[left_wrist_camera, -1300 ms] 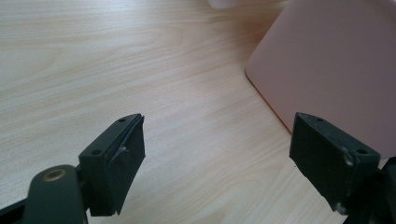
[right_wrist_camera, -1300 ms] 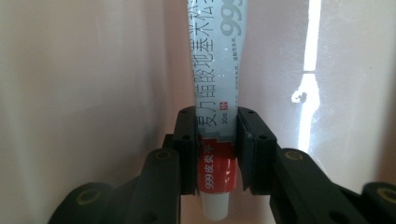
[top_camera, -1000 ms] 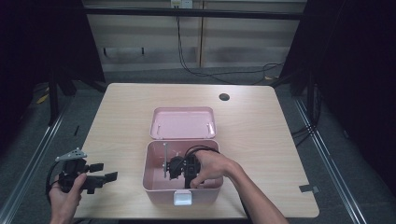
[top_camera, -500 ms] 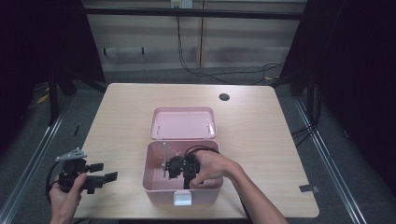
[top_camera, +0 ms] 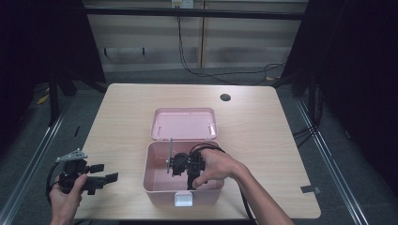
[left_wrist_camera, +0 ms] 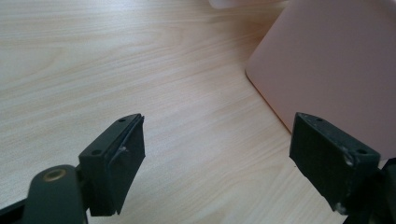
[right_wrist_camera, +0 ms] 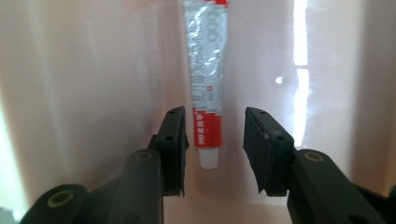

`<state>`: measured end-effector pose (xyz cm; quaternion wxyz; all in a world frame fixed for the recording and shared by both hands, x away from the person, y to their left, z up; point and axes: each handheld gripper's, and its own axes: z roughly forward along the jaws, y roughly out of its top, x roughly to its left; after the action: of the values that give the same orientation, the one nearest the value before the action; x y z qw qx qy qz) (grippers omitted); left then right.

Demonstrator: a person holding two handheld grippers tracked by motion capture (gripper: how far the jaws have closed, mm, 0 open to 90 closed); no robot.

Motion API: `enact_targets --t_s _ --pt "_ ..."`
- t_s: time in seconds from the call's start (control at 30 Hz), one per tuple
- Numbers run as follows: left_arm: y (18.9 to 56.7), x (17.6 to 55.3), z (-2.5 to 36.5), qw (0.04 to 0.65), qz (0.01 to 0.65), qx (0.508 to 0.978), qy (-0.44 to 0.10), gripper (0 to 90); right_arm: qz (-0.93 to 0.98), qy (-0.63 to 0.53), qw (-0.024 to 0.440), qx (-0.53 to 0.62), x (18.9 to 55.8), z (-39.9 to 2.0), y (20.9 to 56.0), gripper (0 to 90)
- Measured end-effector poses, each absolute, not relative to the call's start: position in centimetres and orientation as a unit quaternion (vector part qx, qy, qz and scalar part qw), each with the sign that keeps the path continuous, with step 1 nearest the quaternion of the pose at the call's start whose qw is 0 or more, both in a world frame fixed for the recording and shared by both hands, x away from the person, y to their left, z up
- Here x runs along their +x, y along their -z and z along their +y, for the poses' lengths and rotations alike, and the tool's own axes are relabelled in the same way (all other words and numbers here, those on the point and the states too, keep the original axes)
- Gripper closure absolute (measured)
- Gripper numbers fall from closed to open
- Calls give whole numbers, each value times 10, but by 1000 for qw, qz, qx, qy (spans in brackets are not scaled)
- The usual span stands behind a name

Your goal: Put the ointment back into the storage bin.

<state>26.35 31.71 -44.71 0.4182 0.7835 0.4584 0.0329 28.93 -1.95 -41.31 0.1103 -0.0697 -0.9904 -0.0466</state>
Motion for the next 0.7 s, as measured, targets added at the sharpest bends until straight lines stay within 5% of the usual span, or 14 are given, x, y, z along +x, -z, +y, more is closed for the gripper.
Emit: enact_targets --t_s 0.7 --pt "447 264 317 418 459 783 -33 181 -988 80 85 -104 292 -46 378 484"
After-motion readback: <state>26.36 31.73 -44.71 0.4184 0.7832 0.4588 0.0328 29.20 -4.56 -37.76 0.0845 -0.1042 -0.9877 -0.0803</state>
